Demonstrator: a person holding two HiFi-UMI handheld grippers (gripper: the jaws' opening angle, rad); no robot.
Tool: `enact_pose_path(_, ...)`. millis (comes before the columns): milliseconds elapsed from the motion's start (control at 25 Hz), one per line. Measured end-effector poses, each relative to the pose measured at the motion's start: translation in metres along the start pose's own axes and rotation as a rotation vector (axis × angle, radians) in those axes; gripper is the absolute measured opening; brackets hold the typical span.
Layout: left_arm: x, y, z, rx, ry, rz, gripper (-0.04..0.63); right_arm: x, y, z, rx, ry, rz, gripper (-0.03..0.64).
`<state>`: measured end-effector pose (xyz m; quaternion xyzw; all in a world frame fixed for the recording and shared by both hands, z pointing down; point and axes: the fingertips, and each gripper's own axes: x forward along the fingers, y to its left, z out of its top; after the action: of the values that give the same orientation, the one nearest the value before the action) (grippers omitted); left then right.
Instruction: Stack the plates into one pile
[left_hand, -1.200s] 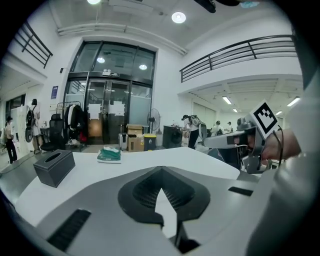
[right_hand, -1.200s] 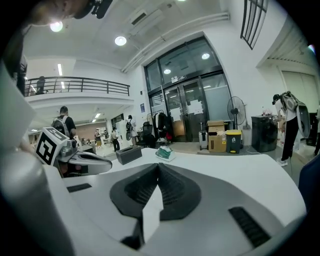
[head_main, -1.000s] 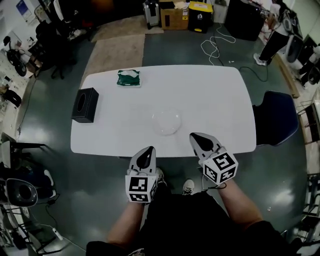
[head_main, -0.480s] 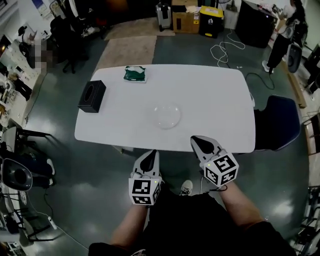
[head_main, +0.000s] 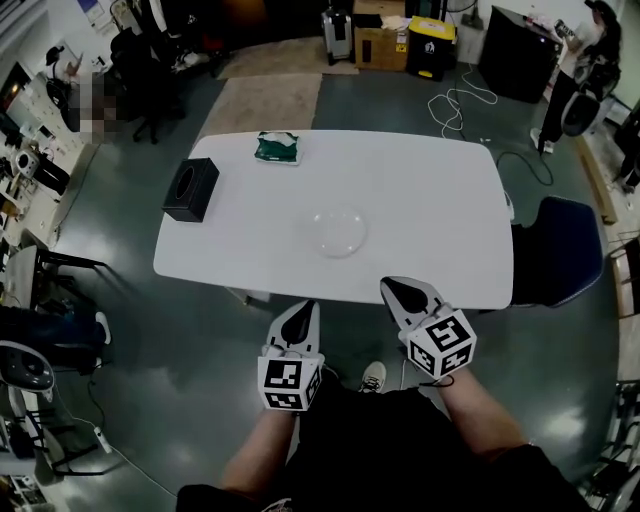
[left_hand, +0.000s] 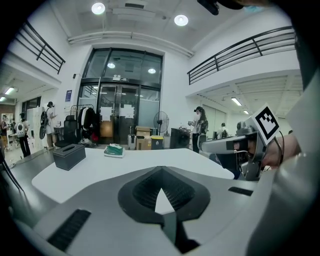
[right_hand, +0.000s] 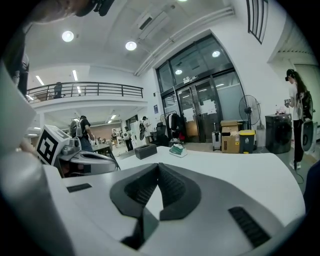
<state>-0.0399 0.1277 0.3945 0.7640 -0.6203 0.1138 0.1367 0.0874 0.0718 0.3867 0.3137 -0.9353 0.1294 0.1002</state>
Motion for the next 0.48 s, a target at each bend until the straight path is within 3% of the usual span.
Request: enact_pose_path(480,-0.0023,-0.0040,-0.0030,0.001,0.005,0.012,0.018,-0.0025,-0.0015,-0.0047,0.017,0.003,0.011,0.017)
